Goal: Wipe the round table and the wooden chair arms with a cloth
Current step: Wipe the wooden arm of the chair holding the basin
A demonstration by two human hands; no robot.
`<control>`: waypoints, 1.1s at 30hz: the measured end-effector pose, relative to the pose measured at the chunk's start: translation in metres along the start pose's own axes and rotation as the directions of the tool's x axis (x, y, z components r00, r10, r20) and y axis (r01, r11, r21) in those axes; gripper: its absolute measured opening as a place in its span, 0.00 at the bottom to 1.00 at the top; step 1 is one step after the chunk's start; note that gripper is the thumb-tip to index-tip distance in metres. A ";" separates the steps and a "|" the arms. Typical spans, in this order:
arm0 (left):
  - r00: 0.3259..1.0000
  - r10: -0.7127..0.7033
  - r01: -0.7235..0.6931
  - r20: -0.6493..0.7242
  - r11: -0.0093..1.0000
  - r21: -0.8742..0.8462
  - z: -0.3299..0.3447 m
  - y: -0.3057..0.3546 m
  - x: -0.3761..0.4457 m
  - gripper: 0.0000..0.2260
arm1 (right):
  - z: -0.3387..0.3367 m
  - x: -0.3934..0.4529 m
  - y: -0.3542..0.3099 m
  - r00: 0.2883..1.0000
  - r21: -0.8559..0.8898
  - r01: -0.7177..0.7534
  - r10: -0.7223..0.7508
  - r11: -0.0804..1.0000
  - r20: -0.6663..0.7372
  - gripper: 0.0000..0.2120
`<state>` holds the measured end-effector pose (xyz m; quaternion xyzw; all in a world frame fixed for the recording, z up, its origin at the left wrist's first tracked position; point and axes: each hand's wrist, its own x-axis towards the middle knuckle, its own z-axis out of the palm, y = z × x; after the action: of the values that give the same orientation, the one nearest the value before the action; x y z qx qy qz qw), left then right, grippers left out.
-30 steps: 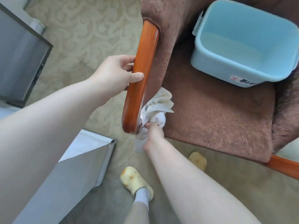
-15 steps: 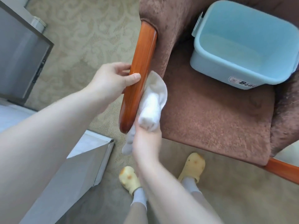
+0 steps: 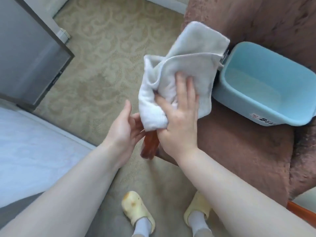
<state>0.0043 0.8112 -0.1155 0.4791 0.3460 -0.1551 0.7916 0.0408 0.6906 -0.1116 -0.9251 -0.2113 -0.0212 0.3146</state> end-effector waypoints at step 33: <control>0.968 -0.236 0.161 -0.084 0.845 -0.510 -0.060 -0.087 -0.013 0.29 | 0.053 0.033 -0.066 0.494 -0.500 0.675 0.172 0.543 0.853 0.11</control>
<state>-0.0788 0.8190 -0.1814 0.2295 0.4782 -0.1067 0.8410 0.0388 0.7815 -0.1110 -0.7990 -0.4532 0.2746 -0.2843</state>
